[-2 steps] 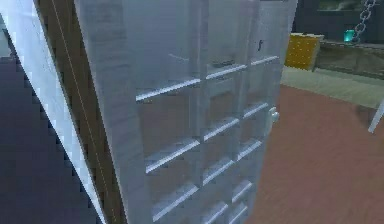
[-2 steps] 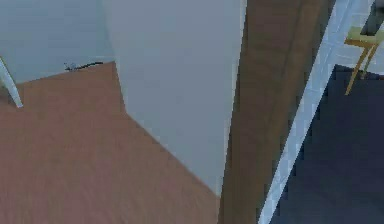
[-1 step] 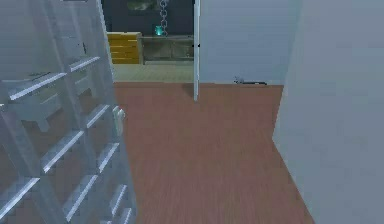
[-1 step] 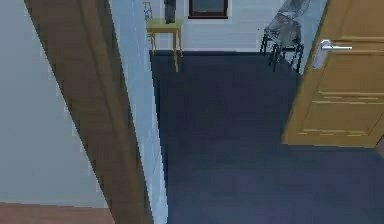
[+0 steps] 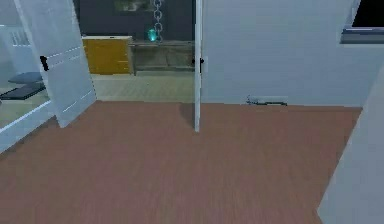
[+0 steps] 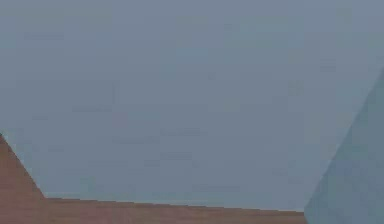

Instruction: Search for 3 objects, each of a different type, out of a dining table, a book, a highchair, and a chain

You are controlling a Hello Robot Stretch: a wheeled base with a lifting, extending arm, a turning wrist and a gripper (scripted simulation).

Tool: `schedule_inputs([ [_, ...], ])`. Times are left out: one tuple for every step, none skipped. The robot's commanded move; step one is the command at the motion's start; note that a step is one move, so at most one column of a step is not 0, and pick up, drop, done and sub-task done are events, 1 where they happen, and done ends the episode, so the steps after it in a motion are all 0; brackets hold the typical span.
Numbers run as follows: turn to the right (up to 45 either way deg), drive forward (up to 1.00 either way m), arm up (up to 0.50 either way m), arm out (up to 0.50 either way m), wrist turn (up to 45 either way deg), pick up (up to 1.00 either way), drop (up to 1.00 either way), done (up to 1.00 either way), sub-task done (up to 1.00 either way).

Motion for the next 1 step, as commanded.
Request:
schedule_inputs([
  [6.0, 0.0, 0.0, 0.0, 0.0, 0.0, 0.0, 0.0, 0.0],
])
